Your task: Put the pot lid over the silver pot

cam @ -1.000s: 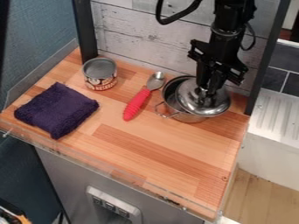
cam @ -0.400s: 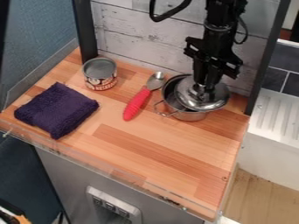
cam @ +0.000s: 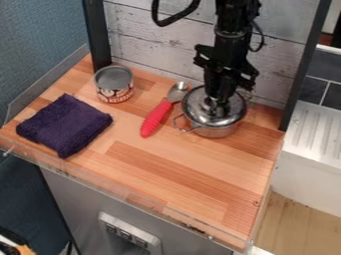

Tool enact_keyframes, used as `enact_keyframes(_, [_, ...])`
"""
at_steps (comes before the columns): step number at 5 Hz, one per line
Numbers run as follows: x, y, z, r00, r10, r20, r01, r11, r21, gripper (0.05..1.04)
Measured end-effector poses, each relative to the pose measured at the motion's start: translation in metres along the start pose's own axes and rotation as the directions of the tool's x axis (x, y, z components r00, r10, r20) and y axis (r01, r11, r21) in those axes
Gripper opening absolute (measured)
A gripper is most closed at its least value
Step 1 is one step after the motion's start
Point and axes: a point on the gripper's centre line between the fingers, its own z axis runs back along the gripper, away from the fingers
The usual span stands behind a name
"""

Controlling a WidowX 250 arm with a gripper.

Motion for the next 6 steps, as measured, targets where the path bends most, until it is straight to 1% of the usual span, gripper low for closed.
enact_keyframes(1, [-0.002,0.001,0.000,1.000,0.003,0.000,-0.003,1.000,-0.002,0.339])
enact_keyframes(2, [-0.006,0.001,-0.001,0.999,-0.015,-0.028,0.015,1.000,0.002,0.650])
enact_keyframes(3, [-0.008,0.000,0.003,0.999,-0.005,-0.050,0.005,1.000,-0.008,0.936])
enact_keyframes(4, [-0.006,0.000,0.023,0.998,0.023,-0.057,-0.024,1.000,-0.013,1.007])
enact_keyframes(5, [-0.012,0.000,0.041,0.996,0.056,-0.064,-0.057,0.998,-0.013,1.002])
enact_keyframes(6, [-0.025,0.000,0.033,0.991,0.071,-0.114,-0.074,0.997,-0.015,0.999])
